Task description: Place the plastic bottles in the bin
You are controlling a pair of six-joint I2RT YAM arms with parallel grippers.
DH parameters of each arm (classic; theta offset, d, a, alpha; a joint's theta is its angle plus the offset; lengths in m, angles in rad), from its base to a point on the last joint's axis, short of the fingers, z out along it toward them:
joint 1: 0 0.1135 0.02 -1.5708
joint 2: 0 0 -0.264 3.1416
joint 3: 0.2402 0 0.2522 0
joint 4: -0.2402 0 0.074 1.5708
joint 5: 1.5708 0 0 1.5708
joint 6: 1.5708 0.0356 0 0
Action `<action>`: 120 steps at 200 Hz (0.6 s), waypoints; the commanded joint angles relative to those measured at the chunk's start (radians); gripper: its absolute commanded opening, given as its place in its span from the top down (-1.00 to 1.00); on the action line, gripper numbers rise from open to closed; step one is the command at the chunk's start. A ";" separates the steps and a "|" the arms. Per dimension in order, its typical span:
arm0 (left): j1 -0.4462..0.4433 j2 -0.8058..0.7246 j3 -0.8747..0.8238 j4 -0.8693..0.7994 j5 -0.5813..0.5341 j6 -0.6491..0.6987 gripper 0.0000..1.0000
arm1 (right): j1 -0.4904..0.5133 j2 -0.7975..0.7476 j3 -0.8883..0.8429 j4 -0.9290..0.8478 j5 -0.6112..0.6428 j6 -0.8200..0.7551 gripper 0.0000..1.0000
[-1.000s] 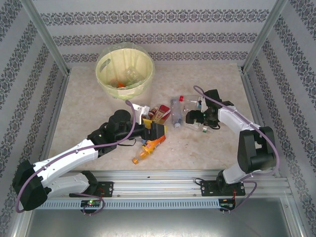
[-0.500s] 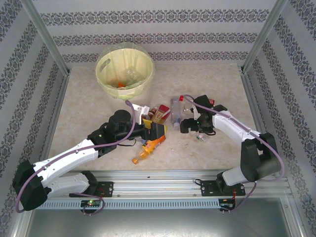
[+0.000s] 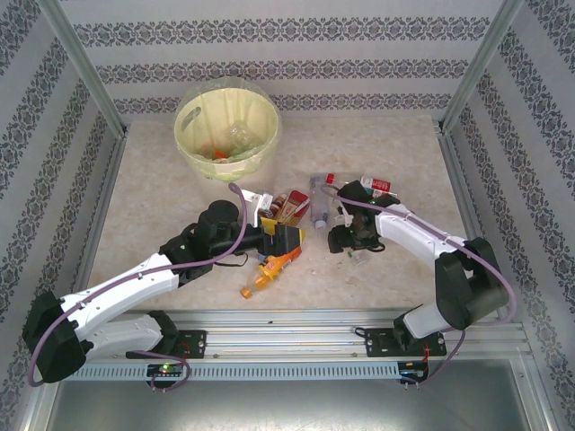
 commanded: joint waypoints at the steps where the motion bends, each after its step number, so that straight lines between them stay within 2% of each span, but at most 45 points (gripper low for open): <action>1: -0.016 -0.004 0.000 0.015 -0.004 0.000 -1.00 | 0.023 0.007 -0.032 -0.025 0.052 0.050 -0.47; 35: -0.017 0.003 0.002 0.021 0.002 -0.003 -1.00 | 0.035 0.003 -0.075 -0.002 0.075 0.111 -0.39; 120: -0.020 0.002 0.002 0.016 -0.002 -0.004 -1.00 | 0.047 0.008 -0.121 0.064 0.117 0.182 -0.05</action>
